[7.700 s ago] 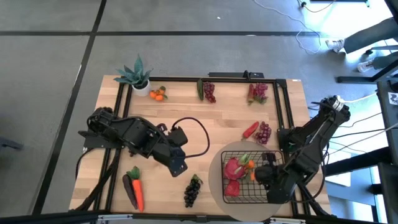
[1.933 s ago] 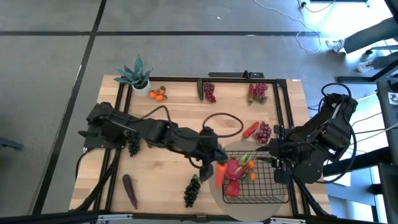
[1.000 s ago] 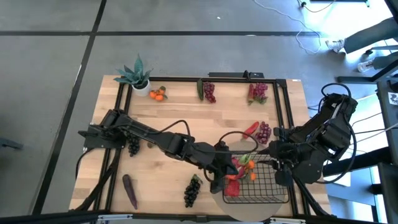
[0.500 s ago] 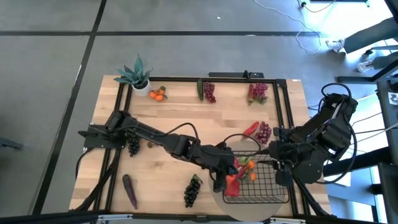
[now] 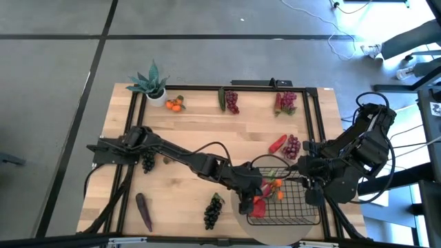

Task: Build produce basket
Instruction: Put the carrot into the black wire basket, then put the bottom red chili pepper into the black wire basket

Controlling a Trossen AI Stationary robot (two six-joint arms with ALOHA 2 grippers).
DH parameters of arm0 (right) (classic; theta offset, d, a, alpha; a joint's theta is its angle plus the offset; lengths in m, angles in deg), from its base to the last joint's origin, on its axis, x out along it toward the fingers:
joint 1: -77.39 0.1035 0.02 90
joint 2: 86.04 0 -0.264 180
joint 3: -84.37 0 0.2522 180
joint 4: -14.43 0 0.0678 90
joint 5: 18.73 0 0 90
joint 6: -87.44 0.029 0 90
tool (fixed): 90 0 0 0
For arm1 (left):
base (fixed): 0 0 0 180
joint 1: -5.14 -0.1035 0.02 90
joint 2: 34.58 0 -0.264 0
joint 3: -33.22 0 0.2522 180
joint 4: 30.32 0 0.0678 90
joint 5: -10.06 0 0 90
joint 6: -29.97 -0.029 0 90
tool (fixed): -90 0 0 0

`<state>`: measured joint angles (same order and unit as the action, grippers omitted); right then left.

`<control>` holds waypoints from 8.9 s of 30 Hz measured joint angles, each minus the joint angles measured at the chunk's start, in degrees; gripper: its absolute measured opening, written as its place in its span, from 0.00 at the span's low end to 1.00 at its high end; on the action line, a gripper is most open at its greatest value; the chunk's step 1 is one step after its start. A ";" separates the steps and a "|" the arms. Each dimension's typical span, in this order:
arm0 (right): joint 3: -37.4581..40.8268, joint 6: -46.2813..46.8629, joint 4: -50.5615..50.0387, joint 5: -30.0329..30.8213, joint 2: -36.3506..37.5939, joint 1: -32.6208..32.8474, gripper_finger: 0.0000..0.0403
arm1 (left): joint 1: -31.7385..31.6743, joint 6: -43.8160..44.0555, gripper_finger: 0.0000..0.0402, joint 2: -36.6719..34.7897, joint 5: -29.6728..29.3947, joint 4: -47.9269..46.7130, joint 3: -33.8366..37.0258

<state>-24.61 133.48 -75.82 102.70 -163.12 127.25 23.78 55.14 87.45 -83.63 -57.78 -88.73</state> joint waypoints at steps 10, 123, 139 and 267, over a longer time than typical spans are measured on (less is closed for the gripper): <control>0.00 0.00 -0.13 -0.01 0.00 0.00 0.30 | -0.49 -0.47 0.00 0.22 0.01 -0.86 0.07; 0.00 -54.14 -11.02 -26.24 -4.62 -54.03 0.30 | -20.68 1.60 0.23 -22.42 -11.82 -44.39 0.12; 2.53 -68.56 -13.01 -43.85 -18.15 -58.94 0.30 | -29.48 -6.33 0.23 -22.40 -3.75 -50.33 0.10; -1.67 -42.34 0.05 -32.57 -6.73 -59.54 0.00 | -35.07 -34.00 0.23 -22.36 7.31 -44.25 0.07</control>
<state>-26.28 91.14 -75.77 70.14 -169.85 67.72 -11.29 21.14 65.10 -76.32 -102.04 -88.66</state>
